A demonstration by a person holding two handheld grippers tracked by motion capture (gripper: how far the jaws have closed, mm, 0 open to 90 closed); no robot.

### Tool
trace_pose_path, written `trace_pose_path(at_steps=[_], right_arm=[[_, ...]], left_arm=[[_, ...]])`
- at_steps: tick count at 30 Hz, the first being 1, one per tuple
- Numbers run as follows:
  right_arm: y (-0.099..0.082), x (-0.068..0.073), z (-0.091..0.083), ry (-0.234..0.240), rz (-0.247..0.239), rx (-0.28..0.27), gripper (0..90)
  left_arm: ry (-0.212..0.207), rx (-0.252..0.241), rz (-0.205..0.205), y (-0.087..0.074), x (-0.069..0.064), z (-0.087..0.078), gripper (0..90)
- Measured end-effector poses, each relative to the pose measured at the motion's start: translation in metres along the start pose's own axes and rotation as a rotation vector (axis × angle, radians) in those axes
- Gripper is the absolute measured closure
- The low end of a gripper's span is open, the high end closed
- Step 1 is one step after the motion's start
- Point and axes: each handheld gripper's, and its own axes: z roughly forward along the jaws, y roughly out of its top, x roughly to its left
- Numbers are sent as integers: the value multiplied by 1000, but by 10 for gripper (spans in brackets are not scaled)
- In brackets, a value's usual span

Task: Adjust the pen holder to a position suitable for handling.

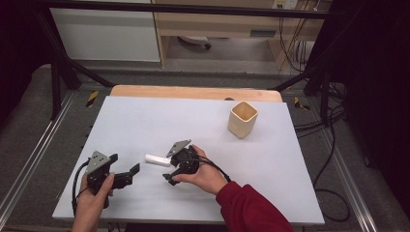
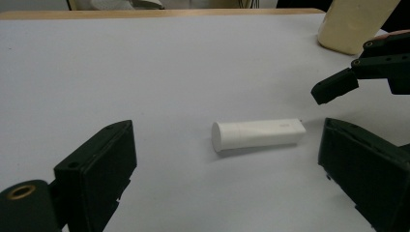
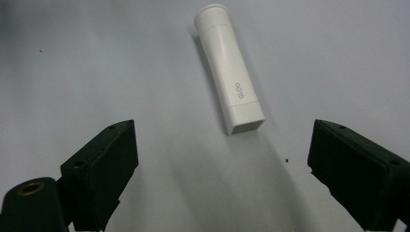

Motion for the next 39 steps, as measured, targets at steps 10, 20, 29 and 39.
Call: trace_pose_path(at_steps=[10, 20, 29, 39], right_arm=[[0, 3, 6, -2, -16, 17, 142], [0, 0, 10, 10, -13, 7, 248], [-1, -2, 12, 17, -14, -6, 322], [-2, -8, 18, 4, -17, -9, 400]], left_arm=[[0, 2, -1, 0, 0, 0, 67], [-5, 11, 0, -1, 0, 1, 68], [-7, 11, 1, -1, 0, 1, 69], [-11, 14, 1, -1, 0, 1, 71]])
